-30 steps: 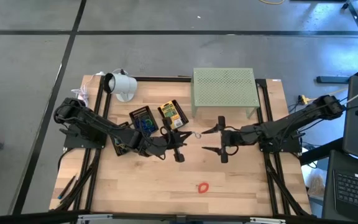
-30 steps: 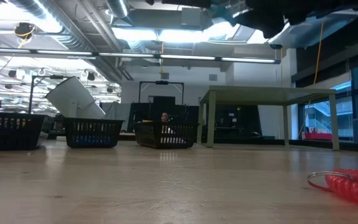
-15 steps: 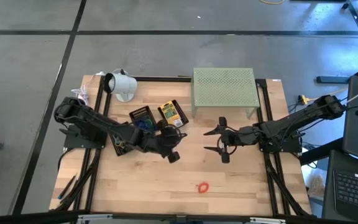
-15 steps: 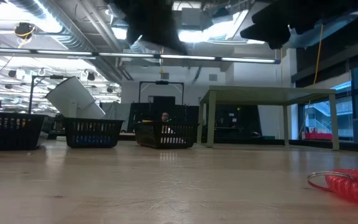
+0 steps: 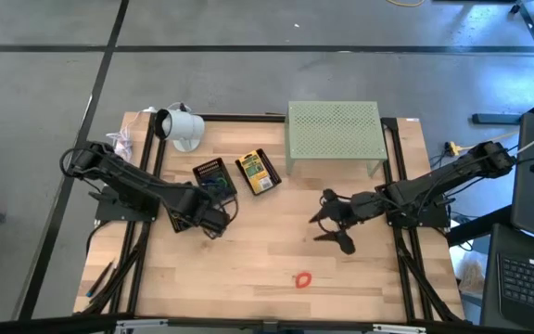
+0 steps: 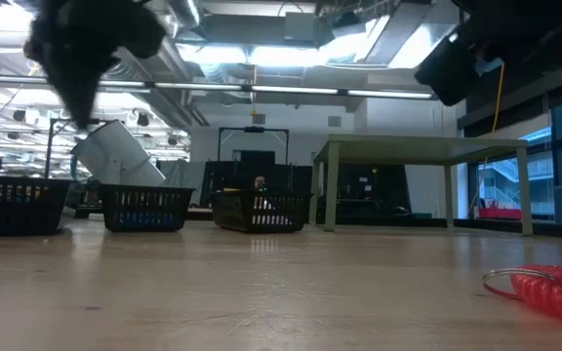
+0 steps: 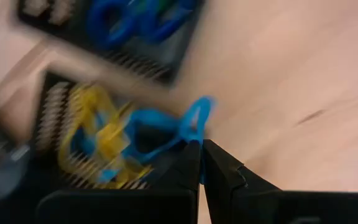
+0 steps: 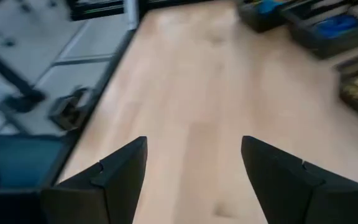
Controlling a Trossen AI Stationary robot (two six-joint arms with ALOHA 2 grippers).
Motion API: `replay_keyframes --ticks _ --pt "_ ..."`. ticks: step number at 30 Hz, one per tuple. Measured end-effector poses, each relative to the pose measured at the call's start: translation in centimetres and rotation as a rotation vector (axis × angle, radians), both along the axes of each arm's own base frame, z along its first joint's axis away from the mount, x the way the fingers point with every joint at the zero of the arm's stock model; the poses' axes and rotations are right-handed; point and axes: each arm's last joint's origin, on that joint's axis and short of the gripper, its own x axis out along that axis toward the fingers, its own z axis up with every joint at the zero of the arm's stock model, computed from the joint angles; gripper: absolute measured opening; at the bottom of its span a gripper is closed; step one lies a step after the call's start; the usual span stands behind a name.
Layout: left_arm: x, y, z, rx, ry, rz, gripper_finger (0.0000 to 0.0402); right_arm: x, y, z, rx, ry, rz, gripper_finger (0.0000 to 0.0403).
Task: Pick & Place Office Desk Supplies
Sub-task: Put the blue rubber band into the left black basket
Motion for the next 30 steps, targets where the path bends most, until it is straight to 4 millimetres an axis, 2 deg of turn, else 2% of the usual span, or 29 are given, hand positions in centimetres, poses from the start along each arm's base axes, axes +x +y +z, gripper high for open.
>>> replay_keyframes --ticks 4,12,15,20,24,30 --pt "-1.1 0.1 -0.5 0.012 0.089 0.072 0.0003 -0.3 0.8 0.0 0.028 0.011 0.082 0.0263" --pt "-2.9 0.5 -2.3 0.02 0.244 0.142 0.0003 -0.5 1.6 -0.3 0.02 0.025 0.117 0.0262" --pt "-3.8 0.9 -2.1 0.073 0.329 0.183 0.0003 -0.2 1.9 -1.0 0.008 0.055 0.123 0.0262" --pt "-3.8 1.1 -2.0 0.096 0.323 0.189 0.0005 0.4 2.2 -2.6 -0.017 0.126 0.131 0.0262" --pt "-3.7 1.1 -2.1 0.114 0.32 0.182 0.0021 0.8 2.6 -3.9 -0.011 0.189 0.173 0.0262" --pt "-3.7 1.1 -2.1 0.11 0.33 0.149 0.0067 1.1 3.0 -4.8 0.024 0.227 0.234 0.0262"
